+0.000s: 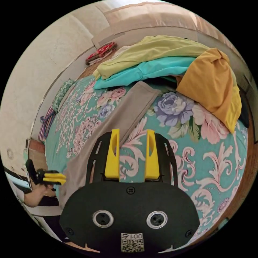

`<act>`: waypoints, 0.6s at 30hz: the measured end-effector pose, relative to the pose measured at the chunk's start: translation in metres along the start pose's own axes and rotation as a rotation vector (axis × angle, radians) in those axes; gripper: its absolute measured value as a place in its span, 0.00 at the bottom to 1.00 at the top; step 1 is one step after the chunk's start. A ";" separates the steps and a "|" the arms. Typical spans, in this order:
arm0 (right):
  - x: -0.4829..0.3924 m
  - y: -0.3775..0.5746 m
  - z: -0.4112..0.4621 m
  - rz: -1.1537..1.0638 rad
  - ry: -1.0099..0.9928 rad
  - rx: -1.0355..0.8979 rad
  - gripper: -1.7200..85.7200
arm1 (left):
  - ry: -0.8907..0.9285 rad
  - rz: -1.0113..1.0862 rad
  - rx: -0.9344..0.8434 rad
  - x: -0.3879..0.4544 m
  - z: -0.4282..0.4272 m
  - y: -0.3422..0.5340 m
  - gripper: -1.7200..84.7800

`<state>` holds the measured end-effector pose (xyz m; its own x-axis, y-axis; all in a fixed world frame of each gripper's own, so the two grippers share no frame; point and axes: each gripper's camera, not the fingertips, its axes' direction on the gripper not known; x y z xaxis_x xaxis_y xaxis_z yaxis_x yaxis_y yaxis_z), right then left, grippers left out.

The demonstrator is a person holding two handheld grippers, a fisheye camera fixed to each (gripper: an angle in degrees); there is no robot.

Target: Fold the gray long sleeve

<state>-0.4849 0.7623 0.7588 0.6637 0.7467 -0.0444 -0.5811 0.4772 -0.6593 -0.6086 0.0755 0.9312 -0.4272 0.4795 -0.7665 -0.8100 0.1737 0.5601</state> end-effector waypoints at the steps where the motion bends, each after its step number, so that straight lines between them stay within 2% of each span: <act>1: 0.007 -0.008 0.003 0.028 -0.002 0.015 0.17 | -0.011 0.013 -0.020 0.001 0.004 -0.001 0.03; 7: 0.077 -0.058 0.014 0.189 -0.078 0.119 0.13 | -0.074 0.073 -0.139 0.000 0.028 -0.012 0.01; 10: 0.112 -0.063 0.017 0.244 -0.219 0.159 0.09 | -0.073 0.072 -0.158 -0.001 0.033 -0.015 0.01; 13: 0.139 -0.066 0.030 0.239 -0.471 0.093 0.05 | -0.096 0.086 -0.170 0.002 0.036 -0.015 0.01; 16: 0.139 -0.051 0.006 0.122 -0.674 0.223 0.04 | -0.127 0.091 -0.171 0.005 0.038 -0.013 0.01; 18: 0.134 -0.033 -0.030 -0.027 -0.946 0.323 0.04 | -0.149 0.102 -0.170 0.008 0.039 -0.011 0.01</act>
<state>-0.3630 0.8324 0.7519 0.1118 0.7282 0.6762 -0.7645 0.4977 -0.4096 -0.5875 0.1114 0.9315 -0.4564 0.6106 -0.6473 -0.8271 -0.0229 0.5616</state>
